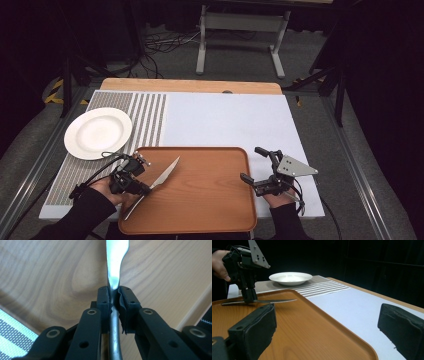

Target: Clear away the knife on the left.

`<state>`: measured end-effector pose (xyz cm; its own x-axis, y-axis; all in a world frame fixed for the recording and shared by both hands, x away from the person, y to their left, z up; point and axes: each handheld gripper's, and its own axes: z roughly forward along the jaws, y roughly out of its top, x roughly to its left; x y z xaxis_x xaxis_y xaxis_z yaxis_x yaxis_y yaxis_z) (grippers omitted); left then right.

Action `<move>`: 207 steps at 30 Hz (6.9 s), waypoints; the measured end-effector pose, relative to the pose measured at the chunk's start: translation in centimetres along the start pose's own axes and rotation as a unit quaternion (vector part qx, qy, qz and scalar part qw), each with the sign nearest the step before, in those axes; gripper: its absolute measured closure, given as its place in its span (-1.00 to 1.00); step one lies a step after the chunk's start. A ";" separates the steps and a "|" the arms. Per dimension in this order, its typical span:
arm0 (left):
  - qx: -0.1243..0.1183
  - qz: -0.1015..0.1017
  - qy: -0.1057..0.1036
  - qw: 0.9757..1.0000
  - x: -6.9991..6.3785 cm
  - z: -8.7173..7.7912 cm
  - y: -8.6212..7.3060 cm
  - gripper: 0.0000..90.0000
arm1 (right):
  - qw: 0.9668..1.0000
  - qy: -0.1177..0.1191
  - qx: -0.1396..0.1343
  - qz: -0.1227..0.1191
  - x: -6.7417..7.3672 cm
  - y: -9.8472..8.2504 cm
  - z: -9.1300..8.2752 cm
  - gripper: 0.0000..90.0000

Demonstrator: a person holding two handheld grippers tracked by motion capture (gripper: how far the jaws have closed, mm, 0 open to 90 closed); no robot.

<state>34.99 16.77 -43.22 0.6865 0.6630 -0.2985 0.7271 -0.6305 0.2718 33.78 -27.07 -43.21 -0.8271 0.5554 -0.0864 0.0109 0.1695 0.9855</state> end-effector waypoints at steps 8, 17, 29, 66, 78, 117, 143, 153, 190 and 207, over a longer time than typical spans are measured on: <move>0.009 -0.001 0.001 1.000 -0.1 0.4 0.0 0.78 | 1.000 0.001 0.000 0.002 0.0 0.0 0.0 -0.95; 0.015 0.002 0.004 1.000 0.0 0.6 0.1 0.77 | 1.000 0.002 0.000 0.003 0.0 0.0 0.1 -0.95; 0.010 0.021 0.021 1.000 -0.2 0.5 0.2 0.54 | 1.000 0.002 0.000 0.006 -0.1 -0.1 0.1 -0.95; -0.066 0.319 0.045 0.944 -1.6 0.3 1.0 1.00 | 1.000 0.002 0.001 0.002 -0.1 -0.1 0.1 -0.94; -0.034 0.336 0.026 0.941 -1.5 1.1 1.3 1.00 | 1.000 0.002 0.001 0.003 -0.1 -0.1 0.1 -0.94; -0.013 0.276 0.043 0.960 0.5 0.7 -0.2 1.00 | 1.000 0.002 0.001 0.002 -0.1 -0.1 0.1 -0.94; -0.017 0.238 0.049 0.970 1.8 -0.2 -2.2 1.00 | 1.000 0.005 0.004 0.002 -0.1 -0.1 0.4 -0.94; -0.017 0.225 0.043 0.973 2.1 -0.4 -2.7 1.00 | 1.000 0.005 0.005 0.004 -0.1 -0.1 0.4 -0.94; -0.267 0.190 0.020 0.945 2.7 -4.0 -3.7 -1.00 | 1.000 0.005 0.007 0.004 0.0 -0.2 0.4 -0.94; -0.459 0.174 0.005 0.871 4.5 -3.3 -6.8 -0.99 | 1.000 0.006 0.010 0.006 0.0 -0.2 0.5 -0.94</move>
<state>33.13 25.40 -43.44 0.8633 0.5028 -0.0449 0.1717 -0.2090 0.9627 34.10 -26.71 -43.52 -0.8335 0.5478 -0.0724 0.0323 0.1790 0.9833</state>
